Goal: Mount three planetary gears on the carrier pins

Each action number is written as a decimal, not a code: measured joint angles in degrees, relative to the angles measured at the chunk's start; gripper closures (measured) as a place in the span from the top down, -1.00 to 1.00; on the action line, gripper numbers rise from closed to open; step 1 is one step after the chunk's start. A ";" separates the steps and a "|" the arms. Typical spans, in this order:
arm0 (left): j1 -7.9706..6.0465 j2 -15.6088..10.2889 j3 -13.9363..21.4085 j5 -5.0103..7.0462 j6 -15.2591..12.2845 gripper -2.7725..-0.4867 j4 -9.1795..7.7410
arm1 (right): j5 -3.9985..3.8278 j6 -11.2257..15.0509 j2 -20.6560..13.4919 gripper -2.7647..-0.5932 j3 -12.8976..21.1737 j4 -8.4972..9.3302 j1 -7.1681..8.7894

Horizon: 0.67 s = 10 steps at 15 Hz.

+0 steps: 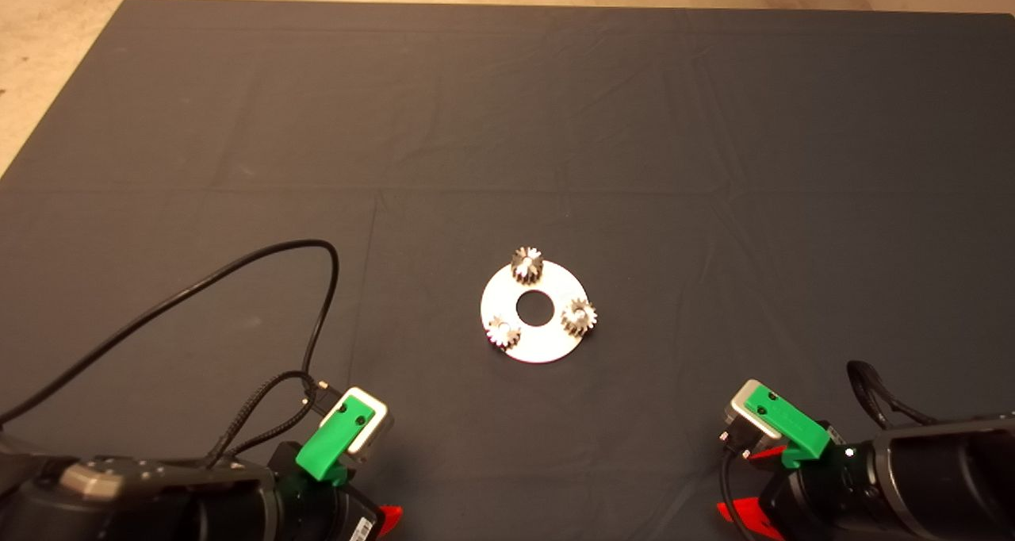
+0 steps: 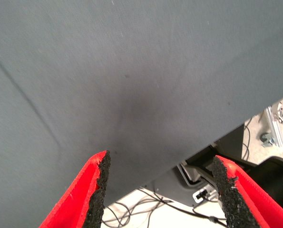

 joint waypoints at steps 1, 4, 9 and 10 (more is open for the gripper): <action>0.16 0.00 0.00 0.00 0.00 -0.15 0.11 | 0.03 0.00 0.02 0.06 0.00 0.00 0.00; 0.46 0.00 0.00 0.00 0.00 -0.15 0.33 | 0.03 0.00 0.02 0.06 0.00 0.00 0.00; 0.66 -0.01 0.00 0.00 -0.85 -0.15 0.74 | 0.03 0.00 0.20 0.06 0.00 0.00 0.00; 0.77 -0.11 0.00 -0.02 -1.02 -0.15 0.83 | 0.01 0.00 0.77 0.06 0.00 0.00 0.00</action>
